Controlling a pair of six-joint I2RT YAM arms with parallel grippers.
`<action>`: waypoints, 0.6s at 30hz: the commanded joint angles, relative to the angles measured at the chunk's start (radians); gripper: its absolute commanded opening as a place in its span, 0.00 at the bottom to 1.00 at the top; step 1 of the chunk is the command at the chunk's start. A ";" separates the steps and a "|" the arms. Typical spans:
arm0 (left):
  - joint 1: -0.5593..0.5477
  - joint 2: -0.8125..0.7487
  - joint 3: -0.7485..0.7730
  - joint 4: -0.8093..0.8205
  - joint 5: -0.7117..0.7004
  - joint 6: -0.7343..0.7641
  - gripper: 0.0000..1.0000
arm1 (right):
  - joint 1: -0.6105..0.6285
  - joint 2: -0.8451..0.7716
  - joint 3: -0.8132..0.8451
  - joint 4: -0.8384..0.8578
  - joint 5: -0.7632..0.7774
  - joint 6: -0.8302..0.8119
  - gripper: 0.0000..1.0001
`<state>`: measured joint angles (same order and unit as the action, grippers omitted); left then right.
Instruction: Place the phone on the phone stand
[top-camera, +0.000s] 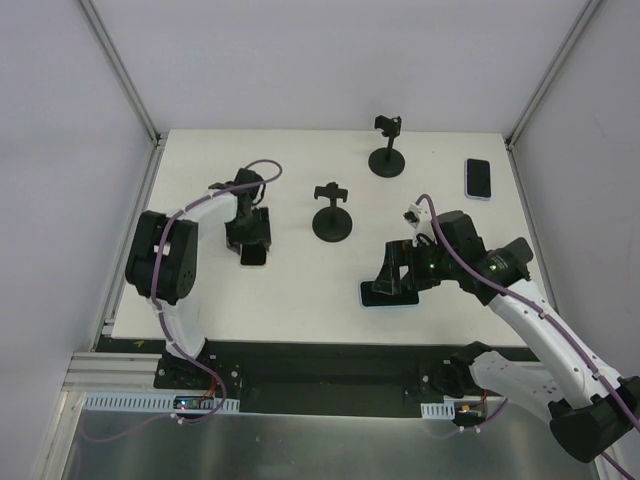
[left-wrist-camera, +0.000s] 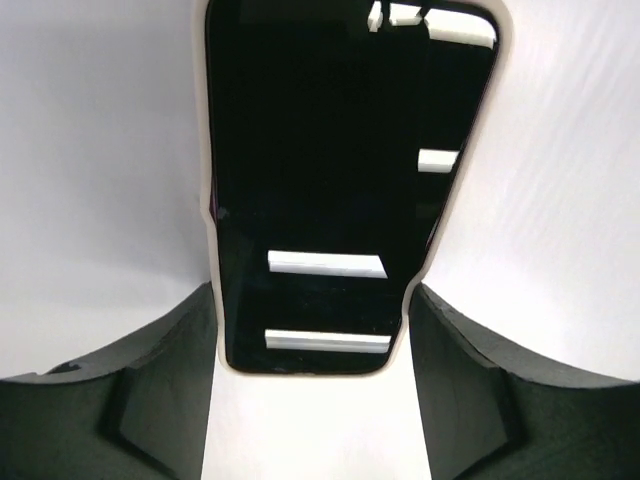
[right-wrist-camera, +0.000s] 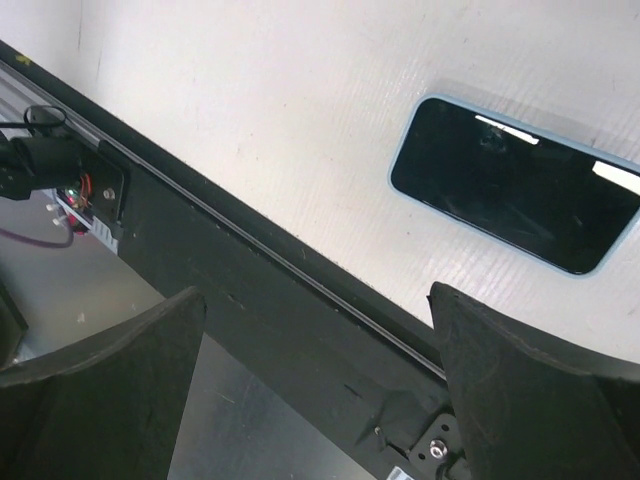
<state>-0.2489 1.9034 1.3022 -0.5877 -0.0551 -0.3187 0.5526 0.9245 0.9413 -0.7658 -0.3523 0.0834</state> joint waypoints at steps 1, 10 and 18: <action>-0.093 -0.174 -0.260 0.009 0.286 -0.178 0.00 | 0.003 0.019 -0.059 0.130 -0.013 0.099 0.96; -0.309 -0.496 -0.452 0.187 0.379 -0.325 0.00 | 0.010 0.050 -0.104 0.258 0.010 0.130 0.96; -0.561 -0.670 -0.500 0.221 0.184 -0.379 0.00 | 0.010 0.230 -0.124 0.526 -0.164 0.339 0.96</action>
<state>-0.7422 1.3079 0.8295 -0.4248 0.2272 -0.6376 0.5591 1.0630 0.8204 -0.4458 -0.3943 0.2646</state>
